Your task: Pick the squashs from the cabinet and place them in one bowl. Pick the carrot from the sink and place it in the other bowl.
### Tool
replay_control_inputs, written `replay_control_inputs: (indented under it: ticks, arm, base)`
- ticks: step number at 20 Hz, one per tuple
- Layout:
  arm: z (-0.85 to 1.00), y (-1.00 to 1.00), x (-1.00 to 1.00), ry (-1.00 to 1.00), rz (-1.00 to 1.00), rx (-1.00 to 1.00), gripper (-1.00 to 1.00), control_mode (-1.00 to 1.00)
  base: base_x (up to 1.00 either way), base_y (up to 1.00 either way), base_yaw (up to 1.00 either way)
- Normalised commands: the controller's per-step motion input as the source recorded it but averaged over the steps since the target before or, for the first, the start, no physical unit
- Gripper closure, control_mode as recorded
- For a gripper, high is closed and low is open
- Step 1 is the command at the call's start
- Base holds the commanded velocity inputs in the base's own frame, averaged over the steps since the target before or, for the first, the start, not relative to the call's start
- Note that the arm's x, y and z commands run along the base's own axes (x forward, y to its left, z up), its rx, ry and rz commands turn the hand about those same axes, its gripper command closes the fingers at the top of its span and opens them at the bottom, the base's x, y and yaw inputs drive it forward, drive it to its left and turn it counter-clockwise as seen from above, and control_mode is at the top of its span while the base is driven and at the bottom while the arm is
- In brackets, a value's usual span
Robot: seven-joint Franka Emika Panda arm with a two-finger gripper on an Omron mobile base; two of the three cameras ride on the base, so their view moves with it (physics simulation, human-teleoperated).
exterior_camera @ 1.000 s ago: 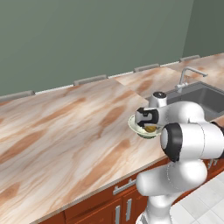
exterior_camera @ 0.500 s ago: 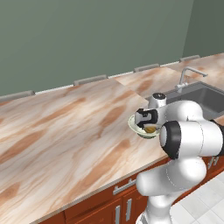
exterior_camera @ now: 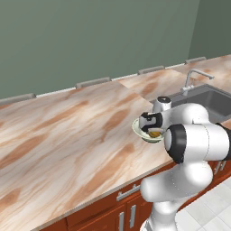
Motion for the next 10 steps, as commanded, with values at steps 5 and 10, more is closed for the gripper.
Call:
replay_control_inputs:
  ticks: [5,10]
  arm:
    - [0.00,0.00,0.00,0.00,0.00,0.00,-1.00,-1.00]
    - [0.01,0.00,0.00,0.00,0.00,0.00,-1.00,-1.00]
  base:
    - [0.00,0.00,0.00]
    - [0.00,0.00,0.00]
